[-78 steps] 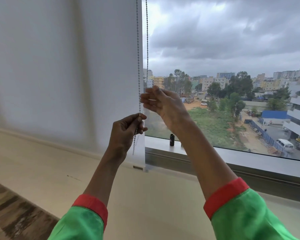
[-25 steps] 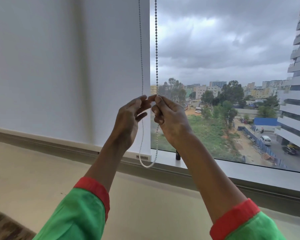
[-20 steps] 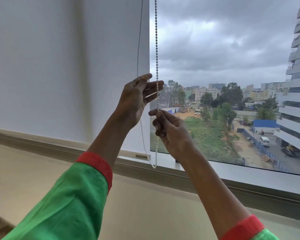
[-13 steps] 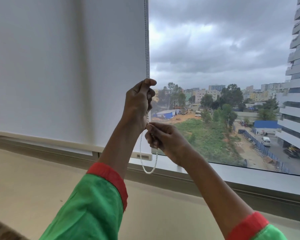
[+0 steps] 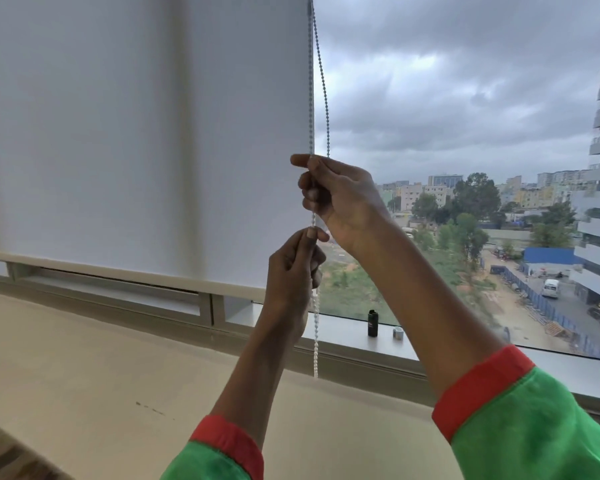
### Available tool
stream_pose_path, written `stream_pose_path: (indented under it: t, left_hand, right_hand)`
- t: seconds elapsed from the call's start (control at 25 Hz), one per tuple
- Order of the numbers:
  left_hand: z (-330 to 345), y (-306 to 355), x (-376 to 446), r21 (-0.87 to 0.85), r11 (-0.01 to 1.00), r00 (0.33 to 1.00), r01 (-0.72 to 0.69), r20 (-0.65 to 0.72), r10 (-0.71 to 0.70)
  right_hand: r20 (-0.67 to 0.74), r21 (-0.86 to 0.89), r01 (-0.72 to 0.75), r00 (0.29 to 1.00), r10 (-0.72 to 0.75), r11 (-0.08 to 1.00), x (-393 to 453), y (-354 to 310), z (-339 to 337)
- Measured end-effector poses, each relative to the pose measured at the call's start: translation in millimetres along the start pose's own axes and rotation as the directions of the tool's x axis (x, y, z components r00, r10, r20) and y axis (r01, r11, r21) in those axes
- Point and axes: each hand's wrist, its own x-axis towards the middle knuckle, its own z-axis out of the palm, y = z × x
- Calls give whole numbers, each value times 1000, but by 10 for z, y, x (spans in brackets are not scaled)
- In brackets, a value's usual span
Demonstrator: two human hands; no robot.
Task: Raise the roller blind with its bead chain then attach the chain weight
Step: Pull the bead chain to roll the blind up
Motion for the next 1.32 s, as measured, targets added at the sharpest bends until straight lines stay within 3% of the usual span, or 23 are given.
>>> stream_pose_path:
  t: [0.12, 0.24, 0.44, 0.6, 0.68, 0.8, 0.92, 1.08, 1.32]
  left_hand:
    - [-10, -58, -3, 65, 998, 998, -5, 67, 1]
    - [-52, -35, 82, 97, 992, 994, 80, 67, -87]
    - [32, 275, 433, -121, 991, 998, 57, 27, -54]
    - [227, 467, 542, -215, 976, 995, 41, 93, -22]
    - [256, 449, 515, -230, 973, 998, 6, 55, 7]
    - [221, 392, 444, -198, 980, 999, -34, 1, 35]
    - [117, 308, 332, -158, 987, 1000, -29, -8, 28]
    - [60, 109, 100, -235, 971, 999, 49, 29, -43]
    - [101, -80, -84, -148, 986, 996, 79, 61, -70]
  right_hand:
    - [-23, 66, 66, 998, -65, 996, -102, 136, -8]
    - [-42, 34, 98, 994, -97, 995, -253, 278, -164]
    - [-95, 74, 11, 996, -4, 997, -593, 688, -382]
    - [2, 50, -8, 1000, 8, 999, -875, 1053, -427]
    - [43, 38, -30, 999, 28, 999, -913, 1108, -468]
    - [157, -19, -136, 978, 138, 990, -827, 999, -560]
    - [137, -70, -211, 966, 219, 975, -642, 746, -631]
    - [-14, -18, -80, 997, 80, 997, -261, 236, -461]
    - [-104, 2, 49, 993, -49, 999, -41, -124, -1]
